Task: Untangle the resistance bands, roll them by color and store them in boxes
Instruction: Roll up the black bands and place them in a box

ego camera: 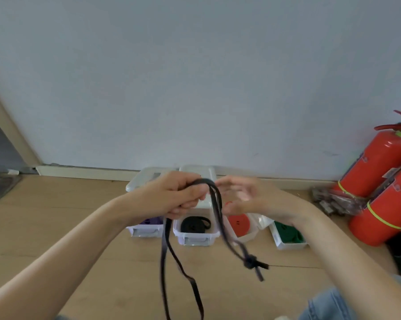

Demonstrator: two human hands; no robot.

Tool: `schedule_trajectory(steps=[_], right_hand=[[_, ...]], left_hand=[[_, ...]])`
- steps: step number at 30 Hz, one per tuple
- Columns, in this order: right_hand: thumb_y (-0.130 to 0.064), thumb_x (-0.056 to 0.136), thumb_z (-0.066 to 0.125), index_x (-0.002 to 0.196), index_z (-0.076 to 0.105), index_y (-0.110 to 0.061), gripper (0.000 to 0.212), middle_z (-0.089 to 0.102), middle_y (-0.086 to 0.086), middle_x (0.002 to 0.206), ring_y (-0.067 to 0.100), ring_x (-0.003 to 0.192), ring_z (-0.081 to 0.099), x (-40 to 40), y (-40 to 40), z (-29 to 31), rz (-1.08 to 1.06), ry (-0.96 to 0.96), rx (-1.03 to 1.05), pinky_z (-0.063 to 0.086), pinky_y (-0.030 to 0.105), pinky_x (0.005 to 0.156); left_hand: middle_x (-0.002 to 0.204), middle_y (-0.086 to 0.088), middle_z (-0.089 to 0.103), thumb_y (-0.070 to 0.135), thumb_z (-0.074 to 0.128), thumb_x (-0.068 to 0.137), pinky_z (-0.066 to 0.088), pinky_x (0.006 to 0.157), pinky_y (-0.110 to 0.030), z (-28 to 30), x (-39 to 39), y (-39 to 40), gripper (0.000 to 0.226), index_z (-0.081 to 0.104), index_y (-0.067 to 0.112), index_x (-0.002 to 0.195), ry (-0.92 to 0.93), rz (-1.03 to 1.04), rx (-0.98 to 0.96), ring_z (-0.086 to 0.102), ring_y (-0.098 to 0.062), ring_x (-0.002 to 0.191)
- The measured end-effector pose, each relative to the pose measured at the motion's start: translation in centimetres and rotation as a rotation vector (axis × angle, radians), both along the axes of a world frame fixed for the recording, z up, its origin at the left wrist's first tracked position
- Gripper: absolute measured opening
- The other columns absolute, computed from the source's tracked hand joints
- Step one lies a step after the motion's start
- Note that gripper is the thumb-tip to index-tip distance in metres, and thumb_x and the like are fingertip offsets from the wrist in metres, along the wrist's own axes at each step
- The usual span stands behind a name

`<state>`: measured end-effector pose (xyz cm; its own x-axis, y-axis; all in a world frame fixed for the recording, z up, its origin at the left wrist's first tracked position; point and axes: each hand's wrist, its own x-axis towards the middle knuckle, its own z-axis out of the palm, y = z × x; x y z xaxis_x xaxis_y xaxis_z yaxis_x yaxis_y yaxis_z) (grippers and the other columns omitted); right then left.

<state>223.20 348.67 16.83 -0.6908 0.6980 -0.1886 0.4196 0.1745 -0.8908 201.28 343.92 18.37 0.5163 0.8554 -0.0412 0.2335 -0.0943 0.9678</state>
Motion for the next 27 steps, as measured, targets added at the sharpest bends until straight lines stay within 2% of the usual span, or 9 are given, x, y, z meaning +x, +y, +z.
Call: schedule_trajectory(steps=[3, 6, 12, 14, 16, 19, 22, 25, 27], right_hand=[[-0.014, 0.088, 0.063, 0.106, 0.064, -0.009, 0.019, 0.07, -0.003, 0.088, 0.006, 0.089, 0.065, -1.3, -0.6, -0.6, 0.022, 0.121, -0.005, 0.047, 0.02, 0.084], [-0.012, 0.091, 0.055, 0.094, 0.062, 0.001, 0.015, 0.053, -0.007, 0.059, 0.007, 0.061, 0.054, -1.1, -0.4, 0.1, -0.135, 0.231, 0.084, 0.048, 0.02, 0.068], [-0.006, 0.09, 0.05, 0.082, 0.06, -0.005, 0.014, 0.045, -0.005, 0.057, 0.011, 0.054, 0.043, 0.0, 0.6, 1.3, -0.386, 0.744, -0.049, 0.049, 0.026, 0.066], [-0.008, 0.092, 0.049, 0.083, 0.061, -0.006, 0.015, 0.048, -0.004, 0.058, 0.011, 0.057, 0.048, 0.7, 1.0, 1.3, -0.44, 0.645, -0.014, 0.052, 0.03, 0.074], [-0.015, 0.091, 0.055, 0.086, 0.065, -0.009, 0.013, 0.061, -0.001, 0.064, 0.01, 0.066, 0.06, 1.7, 1.1, 1.1, -0.367, 0.227, 0.083, 0.049, 0.031, 0.081], [-0.028, 0.082, 0.068, 0.1, 0.068, -0.024, 0.018, 0.071, -0.005, 0.099, 0.004, 0.098, 0.064, 1.4, 0.1, 0.0, -0.039, -0.274, 0.068, 0.043, 0.032, 0.097], [-0.024, 0.078, 0.075, 0.117, 0.059, -0.022, 0.042, 0.066, -0.009, 0.113, 0.002, 0.11, 0.058, -0.8, -0.8, -0.2, -0.034, -0.06, 0.056, 0.042, 0.031, 0.101], [-0.019, 0.09, 0.059, 0.098, 0.061, -0.006, 0.016, 0.066, 0.005, 0.078, 0.014, 0.076, 0.065, -1.8, -0.9, 0.3, -0.035, 0.007, 0.192, 0.049, 0.039, 0.082], [-0.023, 0.093, 0.053, 0.086, 0.061, -0.01, 0.017, 0.063, 0.001, 0.068, 0.025, 0.07, 0.063, -1.8, -0.8, 0.6, -0.056, -0.042, 0.264, 0.05, 0.049, 0.079]], left_hand=[[0.051, 0.014, 0.039, 0.02, 0.042, 0.098, 0.028, 0.04, -0.015, -0.9, 0.8, 0.3, 0.027, 0.047, 0.014, 0.072, 0.055, -0.036, -0.032, 0.03, -0.003, 0.04], [0.05, 0.01, 0.05, 0.024, 0.044, 0.097, 0.039, 0.046, -0.017, -2.1, 0.9, 1.1, 0.028, 0.047, 0.018, 0.07, 0.232, 0.103, 0.168, 0.045, -0.005, 0.043], [0.066, 0.015, 0.057, 0.032, 0.037, 0.097, 0.04, 0.059, -0.014, -6.1, 1.2, 1.7, 0.021, 0.047, 0.025, 0.079, 0.553, 0.205, 0.334, 0.053, 0.004, 0.058], [0.062, 0.011, 0.059, 0.028, 0.038, 0.098, 0.046, 0.06, -0.022, -5.4, 0.6, 2.3, 0.025, 0.048, 0.023, 0.075, 0.504, 0.328, 0.33, 0.055, -0.001, 0.053], [0.051, 0.01, 0.055, 0.025, 0.039, 0.098, 0.047, 0.061, -0.033, -3.4, -0.7, 2.6, 0.027, 0.047, 0.024, 0.072, 0.243, 0.445, 0.347, 0.054, -0.007, 0.048], [0.05, 0.016, 0.047, 0.046, 0.038, 0.089, 0.036, 0.049, -0.019, -0.9, -1.3, 2.2, 0.023, 0.044, 0.038, 0.068, 0.178, 0.328, 0.481, 0.039, -0.004, 0.043], [0.052, 0.02, 0.05, 0.047, 0.037, 0.088, 0.036, 0.051, -0.011, -1.3, 0.9, 1.6, 0.025, 0.04, 0.032, 0.068, 0.457, 0.19, 0.549, 0.047, 0.002, 0.052], [0.053, 0.012, 0.044, 0.037, 0.039, 0.094, 0.037, 0.055, -0.011, -2.8, 1.6, 1.9, 0.022, 0.041, 0.028, 0.074, 0.588, 0.165, 0.612, 0.049, 0.001, 0.052], [0.06, 0.012, 0.043, 0.037, 0.037, 0.096, 0.037, 0.057, -0.018, -4.0, 1.1, 2.2, 0.021, 0.043, 0.018, 0.086, 0.667, 0.171, 0.639, 0.046, -0.006, 0.052]])
